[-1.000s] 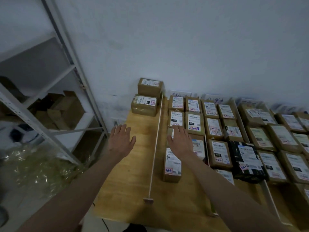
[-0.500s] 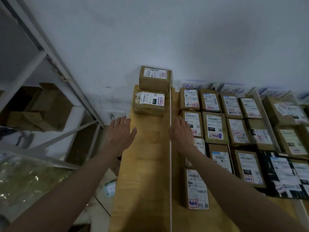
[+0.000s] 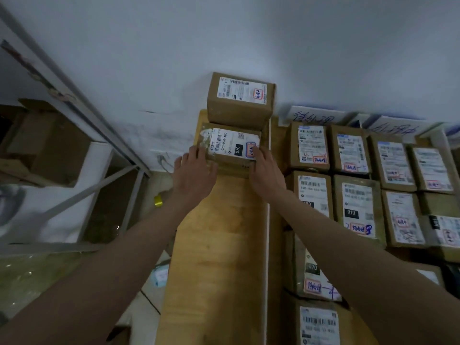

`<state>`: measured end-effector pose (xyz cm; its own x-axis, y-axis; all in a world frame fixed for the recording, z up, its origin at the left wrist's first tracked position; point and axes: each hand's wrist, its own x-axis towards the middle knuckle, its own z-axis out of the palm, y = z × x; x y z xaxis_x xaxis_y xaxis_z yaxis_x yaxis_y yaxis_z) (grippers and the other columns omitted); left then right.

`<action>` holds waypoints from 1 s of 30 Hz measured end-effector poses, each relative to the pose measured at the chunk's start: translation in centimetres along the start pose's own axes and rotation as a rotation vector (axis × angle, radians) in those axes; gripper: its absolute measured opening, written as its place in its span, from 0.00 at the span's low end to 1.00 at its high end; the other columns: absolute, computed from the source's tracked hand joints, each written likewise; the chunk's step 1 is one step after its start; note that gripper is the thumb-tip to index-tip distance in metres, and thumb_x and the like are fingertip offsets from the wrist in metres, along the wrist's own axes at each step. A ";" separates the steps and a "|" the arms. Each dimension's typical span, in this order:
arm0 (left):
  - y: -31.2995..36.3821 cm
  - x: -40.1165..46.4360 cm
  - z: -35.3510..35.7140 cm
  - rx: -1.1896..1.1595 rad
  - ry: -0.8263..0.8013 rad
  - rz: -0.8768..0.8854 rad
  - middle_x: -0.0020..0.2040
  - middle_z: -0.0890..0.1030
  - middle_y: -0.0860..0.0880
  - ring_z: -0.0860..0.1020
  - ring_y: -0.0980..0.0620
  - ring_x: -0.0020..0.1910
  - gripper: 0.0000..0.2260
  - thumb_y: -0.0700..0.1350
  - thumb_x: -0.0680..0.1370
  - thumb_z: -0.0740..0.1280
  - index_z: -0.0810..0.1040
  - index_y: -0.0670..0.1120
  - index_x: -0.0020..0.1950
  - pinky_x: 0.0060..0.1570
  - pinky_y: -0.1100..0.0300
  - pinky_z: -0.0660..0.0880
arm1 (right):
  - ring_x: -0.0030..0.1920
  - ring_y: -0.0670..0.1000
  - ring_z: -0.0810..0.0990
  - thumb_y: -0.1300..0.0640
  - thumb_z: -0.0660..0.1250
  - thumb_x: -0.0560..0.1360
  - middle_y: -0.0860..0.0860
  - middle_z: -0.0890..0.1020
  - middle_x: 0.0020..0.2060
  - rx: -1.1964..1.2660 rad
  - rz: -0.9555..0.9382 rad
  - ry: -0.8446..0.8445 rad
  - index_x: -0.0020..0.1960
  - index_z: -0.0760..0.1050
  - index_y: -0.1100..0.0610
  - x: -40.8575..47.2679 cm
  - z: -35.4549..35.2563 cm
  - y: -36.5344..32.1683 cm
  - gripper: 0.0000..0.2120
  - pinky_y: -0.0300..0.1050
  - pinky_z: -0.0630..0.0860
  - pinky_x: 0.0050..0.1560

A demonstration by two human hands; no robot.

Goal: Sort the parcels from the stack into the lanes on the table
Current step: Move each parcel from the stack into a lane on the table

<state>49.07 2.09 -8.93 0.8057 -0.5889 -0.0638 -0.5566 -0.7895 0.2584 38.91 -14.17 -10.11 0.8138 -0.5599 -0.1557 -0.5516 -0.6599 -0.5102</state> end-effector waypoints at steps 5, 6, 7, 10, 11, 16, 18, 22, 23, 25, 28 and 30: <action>-0.4 -1.0 1.1 -0.137 0.035 -0.049 0.78 0.62 0.48 0.64 0.44 0.74 0.26 0.58 0.82 0.57 0.63 0.47 0.77 0.72 0.46 0.59 | 0.61 0.53 0.73 0.55 0.57 0.82 0.53 0.65 0.65 0.049 0.000 0.118 0.69 0.64 0.55 -2.7 1.9 0.2 0.16 0.53 0.81 0.52; -0.6 -1.2 1.1 -0.159 0.029 -0.059 0.78 0.61 0.48 0.61 0.44 0.75 0.27 0.59 0.81 0.58 0.63 0.48 0.77 0.72 0.45 0.58 | 0.58 0.52 0.73 0.54 0.58 0.81 0.53 0.66 0.63 0.052 -0.004 0.138 0.65 0.66 0.55 -3.8 2.2 0.1 0.14 0.52 0.81 0.50; -0.8 -1.3 1.1 -0.187 0.029 -0.077 0.79 0.59 0.49 0.60 0.44 0.76 0.27 0.60 0.81 0.58 0.63 0.50 0.77 0.73 0.45 0.57 | 0.57 0.52 0.73 0.53 0.59 0.81 0.54 0.67 0.61 0.041 -0.012 0.154 0.62 0.68 0.56 -5.0 2.5 -0.1 0.12 0.51 0.81 0.48; -0.6 -2.2 1.5 -0.347 0.036 -0.140 0.80 0.55 0.48 0.57 0.44 0.77 0.32 0.60 0.79 0.64 0.59 0.50 0.78 0.72 0.45 0.60 | 0.52 0.52 0.72 0.53 0.64 0.78 0.55 0.70 0.55 0.002 -0.044 0.197 0.54 0.72 0.59 -8.6 3.5 -1.1 0.10 0.50 0.79 0.45; -0.5 -2.5 1.8 -0.437 0.029 -0.164 0.80 0.54 0.47 0.58 0.45 0.77 0.35 0.59 0.77 0.66 0.56 0.49 0.79 0.71 0.46 0.62 | 0.49 0.51 0.72 0.52 0.65 0.77 0.54 0.70 0.53 0.006 -0.067 0.205 0.52 0.73 0.59 -9.7 3.9 -1.5 0.10 0.49 0.78 0.45; -1.4 -3.5 3.3 -0.661 -0.116 -0.249 0.75 0.64 0.48 0.70 0.47 0.70 0.46 0.63 0.71 0.73 0.52 0.50 0.80 0.66 0.45 0.72 | 0.51 0.49 0.69 0.52 0.68 0.75 0.51 0.69 0.51 0.091 -0.121 0.234 0.51 0.75 0.57 -12.4 4.8 -2.6 0.10 0.45 0.76 0.49; -2.0 -3.7 3.2 -0.661 -0.158 -0.199 0.71 0.68 0.50 0.73 0.49 0.66 0.43 0.66 0.70 0.72 0.58 0.53 0.78 0.62 0.46 0.75 | 0.54 0.49 0.70 0.50 0.67 0.77 0.51 0.67 0.55 0.235 0.030 0.195 0.59 0.69 0.58 -12.1 4.7 -2.5 0.16 0.46 0.77 0.51; -2.7 -4.7 2.9 -0.632 -0.183 -0.158 0.65 0.73 0.51 0.76 0.51 0.60 0.33 0.64 0.70 0.72 0.68 0.55 0.72 0.59 0.48 0.76 | 0.54 0.53 0.80 0.43 0.64 0.79 0.54 0.77 0.60 0.497 0.331 -0.169 0.67 0.63 0.57 -11.3 5.3 -2.4 0.24 0.48 0.80 0.48; -2.8 -5.2 3.0 -0.613 -0.173 -0.190 0.63 0.74 0.51 0.76 0.51 0.59 0.31 0.65 0.71 0.71 0.70 0.54 0.70 0.58 0.48 0.77 | 0.54 0.54 0.81 0.44 0.64 0.79 0.54 0.80 0.59 0.522 0.352 -0.232 0.68 0.65 0.57 -11.4 5.5 -2.3 0.24 0.45 0.78 0.47; -2.6 -6.5 3.2 -0.619 -0.172 -0.272 0.61 0.78 0.52 0.78 0.52 0.56 0.29 0.65 0.72 0.70 0.72 0.52 0.68 0.56 0.49 0.78 | 0.55 0.53 0.82 0.45 0.63 0.81 0.53 0.82 0.58 0.572 0.377 -0.269 0.67 0.68 0.58 -12.2 5.6 -2.6 0.21 0.43 0.77 0.48; -2.5 -8.6 3.3 -0.715 -0.183 -0.319 0.58 0.80 0.54 0.80 0.54 0.53 0.25 0.60 0.75 0.70 0.72 0.51 0.68 0.50 0.56 0.78 | 0.56 0.53 0.82 0.47 0.62 0.81 0.53 0.82 0.58 0.601 0.371 -0.272 0.65 0.70 0.58 -13.1 5.2 -3.2 0.18 0.44 0.77 0.51; -2.7 -9.7 2.9 -0.717 -0.222 -0.315 0.57 0.81 0.54 0.81 0.54 0.53 0.23 0.58 0.75 0.71 0.73 0.51 0.67 0.50 0.55 0.79 | 0.58 0.55 0.81 0.49 0.62 0.82 0.54 0.82 0.58 0.560 0.356 -0.290 0.66 0.71 0.59 -13.4 4.6 -3.7 0.18 0.44 0.76 0.52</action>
<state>42.19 9.41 -11.75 0.8023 -0.4372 -0.4064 0.0153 -0.6657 0.7461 30.88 -1.91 -10.02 0.6612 -0.4861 -0.5715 -0.6787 -0.0628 -0.7318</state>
